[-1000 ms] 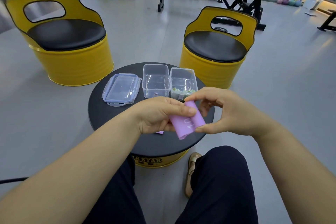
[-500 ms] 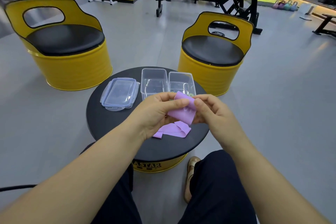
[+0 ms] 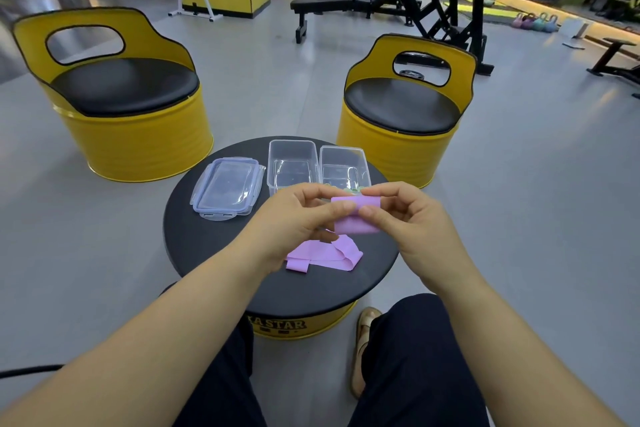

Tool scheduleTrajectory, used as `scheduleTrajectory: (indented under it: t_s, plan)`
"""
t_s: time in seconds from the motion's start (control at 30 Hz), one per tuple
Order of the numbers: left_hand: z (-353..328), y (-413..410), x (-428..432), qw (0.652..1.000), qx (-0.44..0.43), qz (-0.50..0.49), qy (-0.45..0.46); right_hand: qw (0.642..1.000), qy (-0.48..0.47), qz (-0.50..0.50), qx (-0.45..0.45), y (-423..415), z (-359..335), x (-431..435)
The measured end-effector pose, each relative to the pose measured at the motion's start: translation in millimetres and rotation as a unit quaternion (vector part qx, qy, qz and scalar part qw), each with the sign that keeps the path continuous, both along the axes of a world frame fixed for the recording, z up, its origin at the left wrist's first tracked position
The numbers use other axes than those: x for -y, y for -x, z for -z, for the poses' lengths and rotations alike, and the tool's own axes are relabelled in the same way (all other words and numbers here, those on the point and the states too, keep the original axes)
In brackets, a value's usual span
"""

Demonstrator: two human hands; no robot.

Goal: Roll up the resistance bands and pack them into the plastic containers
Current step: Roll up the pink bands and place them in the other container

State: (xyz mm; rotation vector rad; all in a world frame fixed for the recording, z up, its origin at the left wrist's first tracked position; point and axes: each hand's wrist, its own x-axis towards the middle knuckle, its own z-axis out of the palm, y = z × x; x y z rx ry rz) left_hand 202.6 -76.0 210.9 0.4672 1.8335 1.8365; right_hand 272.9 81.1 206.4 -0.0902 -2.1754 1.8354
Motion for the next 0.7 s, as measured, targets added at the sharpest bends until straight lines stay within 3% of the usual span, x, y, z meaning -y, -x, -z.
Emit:
scheduleTrajectory:
  t_s: [0.4,0.7]
  plan:
    - [3.5,-7.3,-4.0,0.997,-0.065,-0.041,-0.023,0.996,0.069,0.02,0.05,0.2,3.9,4.0]
    - [1.4,-5.3,-1.9,1.0,-0.025,-0.006,-0.007,0.998,0.021,-0.008,0.053,1.6,4.4,-2.6]
